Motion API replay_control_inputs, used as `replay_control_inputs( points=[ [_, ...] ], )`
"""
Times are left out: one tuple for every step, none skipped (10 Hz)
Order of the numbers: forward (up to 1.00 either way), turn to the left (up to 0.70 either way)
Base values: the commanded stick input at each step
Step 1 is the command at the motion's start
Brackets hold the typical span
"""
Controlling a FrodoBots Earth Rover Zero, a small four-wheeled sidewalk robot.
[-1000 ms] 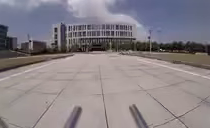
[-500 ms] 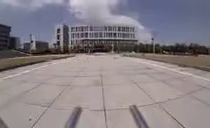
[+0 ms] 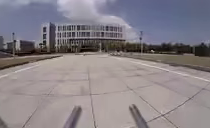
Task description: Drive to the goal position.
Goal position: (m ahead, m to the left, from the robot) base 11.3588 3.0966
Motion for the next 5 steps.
replay_control_inputs(
  points=[
    [0.7, 0.03],
    [0.7, 0.03],
    [0.7, 0.03],
    [0.7, 0.03],
    [0.7, 0.03]
  ],
)
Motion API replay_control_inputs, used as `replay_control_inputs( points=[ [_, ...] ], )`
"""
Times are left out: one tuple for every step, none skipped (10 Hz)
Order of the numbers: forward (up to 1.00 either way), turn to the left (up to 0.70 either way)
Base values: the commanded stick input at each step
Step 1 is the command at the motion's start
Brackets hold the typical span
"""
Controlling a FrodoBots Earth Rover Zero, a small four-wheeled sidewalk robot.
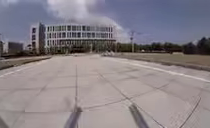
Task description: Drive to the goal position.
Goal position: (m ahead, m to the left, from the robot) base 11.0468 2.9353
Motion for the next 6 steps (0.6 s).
replay_control_inputs(
  points=[
    [0.7, 0.03],
    [0.7, 0.03],
    [0.7, 0.03],
    [0.7, 0.03],
    [0.7, 0.03],
    [0.7, 0.03]
  ],
)
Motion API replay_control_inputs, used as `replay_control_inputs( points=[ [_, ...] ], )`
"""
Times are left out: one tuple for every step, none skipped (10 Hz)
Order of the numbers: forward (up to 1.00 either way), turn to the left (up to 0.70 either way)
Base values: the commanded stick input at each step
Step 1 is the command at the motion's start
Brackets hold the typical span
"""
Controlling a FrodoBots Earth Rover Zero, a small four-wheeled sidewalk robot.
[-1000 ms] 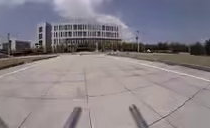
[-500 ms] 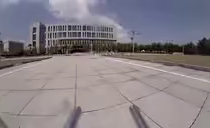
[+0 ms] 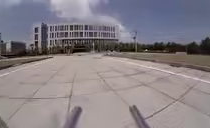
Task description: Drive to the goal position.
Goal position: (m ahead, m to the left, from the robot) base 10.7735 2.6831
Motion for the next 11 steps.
replay_control_inputs(
  points=[
    [0.7, 0.03],
    [0.7, 0.03],
    [0.7, 0.03],
    [0.7, 0.03],
    [0.7, 0.03],
    [0.7, 0.03],
    [0.7, 0.03],
    [0.7, 0.03],
    [0.7, 0.03],
    [0.7, 0.03],
    [0.7, 0.03]
  ],
)
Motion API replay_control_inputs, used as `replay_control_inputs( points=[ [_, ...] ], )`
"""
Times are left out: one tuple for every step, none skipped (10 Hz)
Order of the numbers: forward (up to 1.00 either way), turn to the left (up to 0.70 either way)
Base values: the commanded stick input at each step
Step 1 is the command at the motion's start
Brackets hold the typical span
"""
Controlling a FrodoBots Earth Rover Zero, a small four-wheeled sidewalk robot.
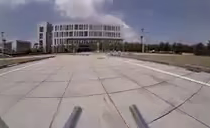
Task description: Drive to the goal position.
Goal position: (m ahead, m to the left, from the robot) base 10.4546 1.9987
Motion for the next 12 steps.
replay_control_inputs(
  points=[
    [0.7, 0.03],
    [0.7, 0.03],
    [0.7, 0.03],
    [0.7, 0.03],
    [0.7, 0.03],
    [0.7, 0.03],
    [0.7, 0.03],
    [0.7, 0.03],
    [0.7, 0.03],
    [0.7, 0.03],
    [0.7, 0.03],
    [0.7, 0.03]
  ],
)
